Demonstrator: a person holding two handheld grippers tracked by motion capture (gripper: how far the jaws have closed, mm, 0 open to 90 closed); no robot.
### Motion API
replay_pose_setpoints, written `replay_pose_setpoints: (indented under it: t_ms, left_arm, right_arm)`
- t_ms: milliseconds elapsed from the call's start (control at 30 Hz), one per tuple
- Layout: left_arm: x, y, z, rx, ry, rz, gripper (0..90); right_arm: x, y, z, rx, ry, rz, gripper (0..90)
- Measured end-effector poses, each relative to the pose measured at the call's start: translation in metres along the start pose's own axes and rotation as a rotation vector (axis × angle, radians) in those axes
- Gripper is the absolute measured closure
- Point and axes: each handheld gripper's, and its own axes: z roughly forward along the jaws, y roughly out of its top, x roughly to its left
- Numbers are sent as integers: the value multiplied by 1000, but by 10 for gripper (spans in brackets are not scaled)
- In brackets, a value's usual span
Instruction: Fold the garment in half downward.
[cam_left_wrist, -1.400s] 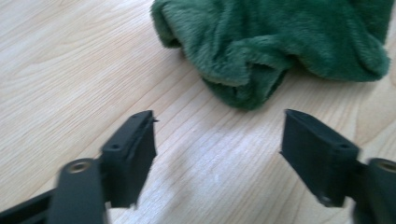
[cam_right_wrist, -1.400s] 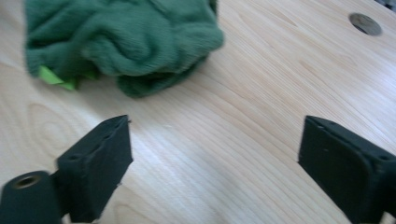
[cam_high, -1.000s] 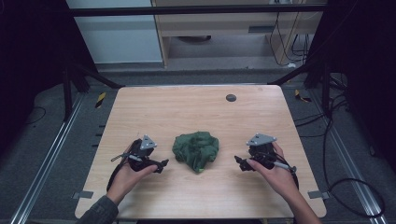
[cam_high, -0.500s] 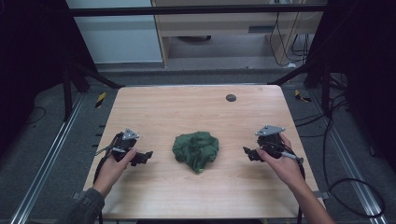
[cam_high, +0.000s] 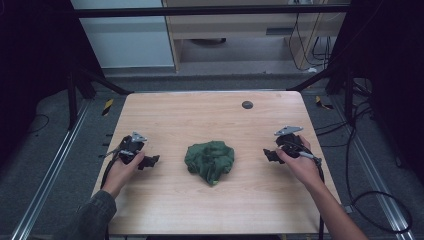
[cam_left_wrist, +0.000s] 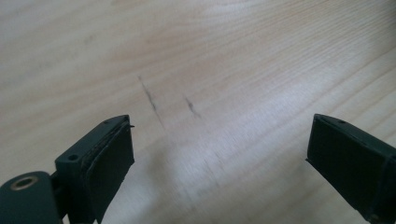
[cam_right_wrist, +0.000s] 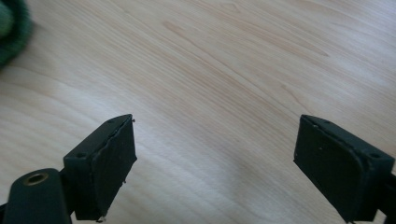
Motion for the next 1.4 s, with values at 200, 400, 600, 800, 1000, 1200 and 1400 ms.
replay_pose_setpoints:
  t_ms: [200,400,600,800,1000,1200,1400]
  left_arm:
    - [6,5,14,-14,-8,-8,65]
    - [8,9,27,-16,-25,-12,63]
    - [9,11,35,-26,-33,-35,53]
    - [15,9,39,-39,-51,-85,49]
    - [19,8,42,-63,-49,-99,35]
    - [19,7,43,-75,-47,-100,18]
    - [17,6,42,-74,-33,-114,9]
  right_arm:
    - [-7,-4,13,3,-2,44,123]
    - [-9,0,23,-11,13,105,121]
    - [-16,11,30,18,-1,111,110]
    - [-21,15,41,21,-6,145,115]
    - [-24,16,47,-20,4,206,122]
    - [-20,15,54,-23,1,234,110]
    - [-13,13,63,-25,-45,199,69]
